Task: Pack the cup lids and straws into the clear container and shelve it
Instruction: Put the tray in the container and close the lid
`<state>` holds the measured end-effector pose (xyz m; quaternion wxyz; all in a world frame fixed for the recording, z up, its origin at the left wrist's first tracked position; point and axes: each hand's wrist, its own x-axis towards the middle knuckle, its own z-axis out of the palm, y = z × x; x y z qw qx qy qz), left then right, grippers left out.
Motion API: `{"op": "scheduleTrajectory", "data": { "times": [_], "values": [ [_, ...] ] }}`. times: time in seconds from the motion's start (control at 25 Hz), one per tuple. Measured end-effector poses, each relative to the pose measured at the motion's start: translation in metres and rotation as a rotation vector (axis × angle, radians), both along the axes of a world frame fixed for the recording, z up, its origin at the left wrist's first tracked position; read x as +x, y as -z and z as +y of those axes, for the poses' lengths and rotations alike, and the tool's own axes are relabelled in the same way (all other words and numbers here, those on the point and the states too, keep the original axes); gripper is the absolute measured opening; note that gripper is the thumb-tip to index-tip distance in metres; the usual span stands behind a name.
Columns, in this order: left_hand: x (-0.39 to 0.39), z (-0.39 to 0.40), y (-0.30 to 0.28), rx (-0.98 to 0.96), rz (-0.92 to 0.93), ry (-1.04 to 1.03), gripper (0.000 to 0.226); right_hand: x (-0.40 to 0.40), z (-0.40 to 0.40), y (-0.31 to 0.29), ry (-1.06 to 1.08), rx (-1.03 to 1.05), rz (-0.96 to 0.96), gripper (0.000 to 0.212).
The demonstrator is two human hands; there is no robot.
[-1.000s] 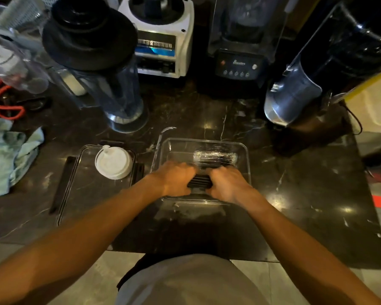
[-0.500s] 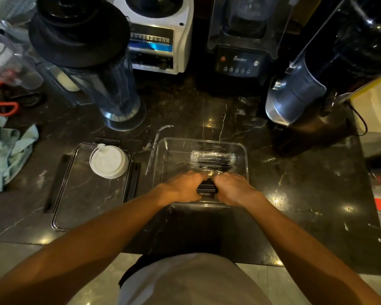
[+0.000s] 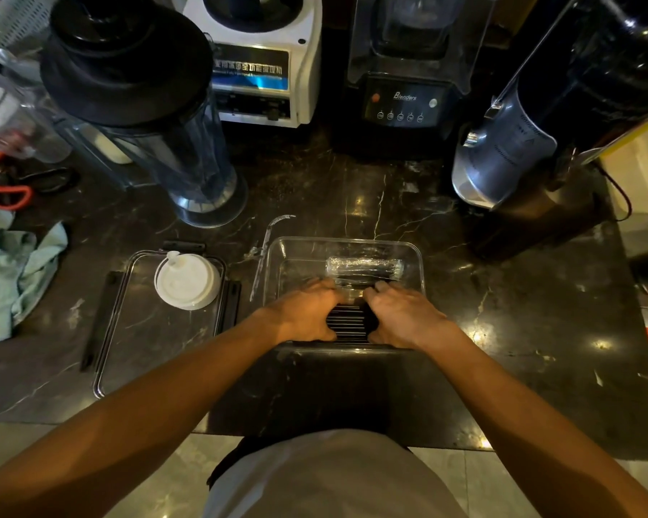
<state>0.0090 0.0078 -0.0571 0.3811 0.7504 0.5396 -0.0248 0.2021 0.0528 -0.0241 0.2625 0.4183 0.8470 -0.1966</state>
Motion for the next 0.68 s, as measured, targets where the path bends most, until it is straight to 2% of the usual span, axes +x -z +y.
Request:
{"op": "scheduleTrajectory", "data": {
  "times": [0.28,0.52,0.68],
  "values": [
    [0.000,0.000,0.002,0.064,0.036,-0.018,0.064,0.000,-0.002,-0.005,0.006,0.007,0.007,0.057],
    [0.003,0.002,-0.008,0.129,0.028,-0.004,0.050,-0.006,-0.001,-0.013,0.023,0.030,0.034,0.048],
    [-0.011,0.007,-0.037,0.189,0.007,0.008,0.043,-0.018,0.003,-0.037,0.023,0.044,0.071,0.036]
  ]
}}
